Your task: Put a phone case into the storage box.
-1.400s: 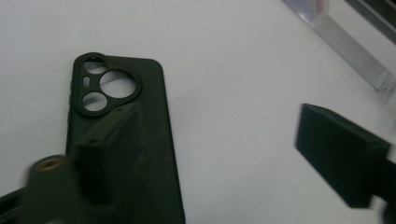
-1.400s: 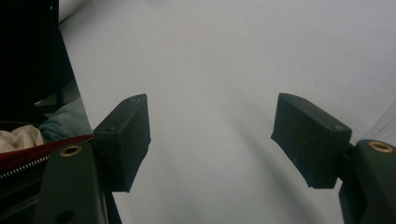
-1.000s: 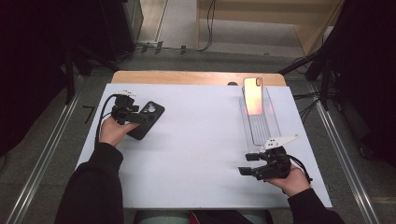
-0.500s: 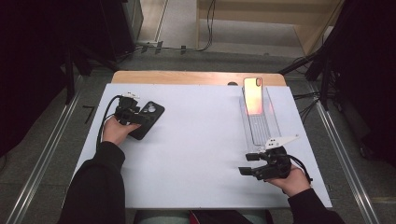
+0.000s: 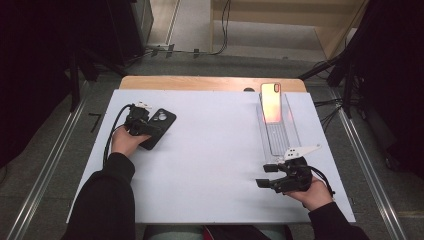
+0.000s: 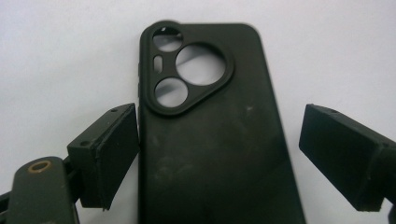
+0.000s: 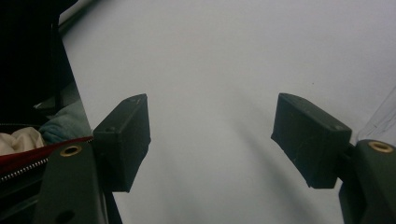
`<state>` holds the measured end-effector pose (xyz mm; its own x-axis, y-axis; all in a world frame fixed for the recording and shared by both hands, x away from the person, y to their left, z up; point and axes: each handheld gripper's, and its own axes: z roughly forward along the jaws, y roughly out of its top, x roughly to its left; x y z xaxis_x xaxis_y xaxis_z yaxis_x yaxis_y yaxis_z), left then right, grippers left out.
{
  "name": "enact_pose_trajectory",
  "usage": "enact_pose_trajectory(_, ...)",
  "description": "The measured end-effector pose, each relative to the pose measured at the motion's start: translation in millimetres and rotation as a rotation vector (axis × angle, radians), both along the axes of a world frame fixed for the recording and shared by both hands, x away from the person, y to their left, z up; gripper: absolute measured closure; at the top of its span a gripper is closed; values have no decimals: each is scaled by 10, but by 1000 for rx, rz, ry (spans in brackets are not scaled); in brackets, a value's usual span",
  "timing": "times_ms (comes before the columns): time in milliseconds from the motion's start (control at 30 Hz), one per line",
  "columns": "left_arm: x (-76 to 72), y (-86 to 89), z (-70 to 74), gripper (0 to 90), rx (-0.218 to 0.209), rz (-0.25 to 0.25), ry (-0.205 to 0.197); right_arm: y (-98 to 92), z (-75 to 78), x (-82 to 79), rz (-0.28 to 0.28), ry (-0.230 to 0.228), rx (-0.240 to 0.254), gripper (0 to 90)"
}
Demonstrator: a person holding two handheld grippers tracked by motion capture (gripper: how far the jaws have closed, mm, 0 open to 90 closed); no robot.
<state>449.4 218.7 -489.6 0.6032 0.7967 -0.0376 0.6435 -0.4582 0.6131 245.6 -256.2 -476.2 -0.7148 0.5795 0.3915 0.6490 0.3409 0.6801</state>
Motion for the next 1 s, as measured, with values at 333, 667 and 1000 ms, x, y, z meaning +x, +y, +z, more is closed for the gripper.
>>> enact_pose_trajectory(333, -34, -10, -75, 111, 17, -19, -33, 7, -3, 2, 5, 0, -1, 259)
enact_pose_trajectory(667, -78, -40, -107, 117, 41, -7, -71, 13, -7, -4, 2, 2, -10, 259)
enact_pose_trajectory(1000, -83, -62, -83, 140, 55, 12, -60, 18, -6, -3, 5, 1, -9, 259)
